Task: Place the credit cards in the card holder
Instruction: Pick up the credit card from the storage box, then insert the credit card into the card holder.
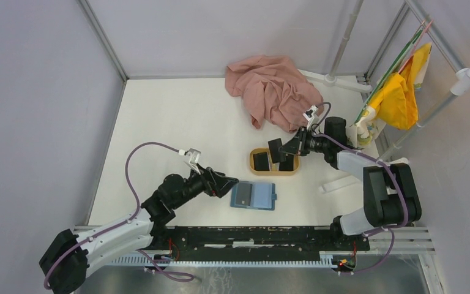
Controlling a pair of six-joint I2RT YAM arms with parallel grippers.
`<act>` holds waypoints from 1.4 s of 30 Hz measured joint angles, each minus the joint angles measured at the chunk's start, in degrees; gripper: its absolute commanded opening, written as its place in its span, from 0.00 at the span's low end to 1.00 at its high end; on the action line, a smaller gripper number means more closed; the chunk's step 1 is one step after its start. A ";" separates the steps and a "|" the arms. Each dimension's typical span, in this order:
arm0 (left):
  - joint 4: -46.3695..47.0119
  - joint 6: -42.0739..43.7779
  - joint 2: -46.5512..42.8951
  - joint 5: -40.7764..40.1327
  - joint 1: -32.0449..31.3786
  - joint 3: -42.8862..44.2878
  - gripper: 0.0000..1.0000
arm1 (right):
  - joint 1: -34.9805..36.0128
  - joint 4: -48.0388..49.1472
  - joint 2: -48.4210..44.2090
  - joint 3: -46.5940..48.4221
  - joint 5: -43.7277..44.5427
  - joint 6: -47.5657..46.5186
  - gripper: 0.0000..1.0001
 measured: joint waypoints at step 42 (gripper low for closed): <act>34.51 1.44 28.83 5.40 -7.50 0.24 0.53 | 16.41 34.12 -5.51 -11.37 -22.56 12.00 0.00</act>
